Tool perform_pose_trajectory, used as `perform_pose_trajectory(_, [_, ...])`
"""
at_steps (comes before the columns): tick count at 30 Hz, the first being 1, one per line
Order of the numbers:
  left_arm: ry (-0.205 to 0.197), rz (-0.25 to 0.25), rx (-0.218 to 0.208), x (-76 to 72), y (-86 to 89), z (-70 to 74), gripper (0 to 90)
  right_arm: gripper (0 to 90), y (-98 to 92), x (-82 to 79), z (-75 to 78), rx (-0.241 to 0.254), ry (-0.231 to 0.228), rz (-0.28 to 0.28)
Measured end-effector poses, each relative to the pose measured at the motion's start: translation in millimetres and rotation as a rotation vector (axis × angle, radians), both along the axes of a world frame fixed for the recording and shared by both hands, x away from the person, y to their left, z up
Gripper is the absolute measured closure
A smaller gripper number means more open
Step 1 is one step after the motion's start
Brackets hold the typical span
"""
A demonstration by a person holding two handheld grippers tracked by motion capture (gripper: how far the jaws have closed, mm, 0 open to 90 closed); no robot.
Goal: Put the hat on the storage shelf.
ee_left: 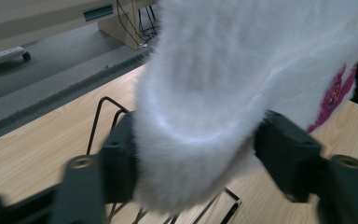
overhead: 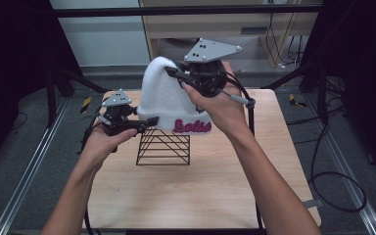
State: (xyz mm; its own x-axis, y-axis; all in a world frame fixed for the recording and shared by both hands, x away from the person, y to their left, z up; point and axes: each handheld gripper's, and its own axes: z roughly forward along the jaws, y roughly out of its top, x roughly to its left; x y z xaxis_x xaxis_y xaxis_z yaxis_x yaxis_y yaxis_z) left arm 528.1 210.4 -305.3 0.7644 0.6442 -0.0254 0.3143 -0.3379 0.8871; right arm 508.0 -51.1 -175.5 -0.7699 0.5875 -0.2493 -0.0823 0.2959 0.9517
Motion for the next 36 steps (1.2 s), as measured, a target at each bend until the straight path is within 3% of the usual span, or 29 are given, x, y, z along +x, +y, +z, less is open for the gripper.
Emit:
perform_pose_trajectory(1, [0.000,0.000,-0.003,-0.6,0.4,0.0,44.0,82.2,0.0,0.0,0.0,0.000,0.000,0.000])
perform_pose_trajectory(4, [-0.013,0.021,-0.006,-2.4,2.3,0.6,59.6,82.2,-0.2,0.7,-0.1,0.001,-0.001,0.001])
perform_pose_trajectory(6, [-0.020,0.029,-0.003,-3.4,3.6,1.2,64.7,82.2,-0.2,1.7,-1.0,0.001,0.002,0.001])
perform_pose_trajectory(15, [-0.052,0.078,0.017,-9.3,8.1,0.6,64.8,82.2,1.5,7.1,-6.9,-0.005,0.012,0.001])
perform_pose_trajectory(36, [-0.062,0.140,0.030,-8.4,21.2,-13.2,63.1,82.0,12.6,22.8,-22.6,-0.018,0.047,0.012])
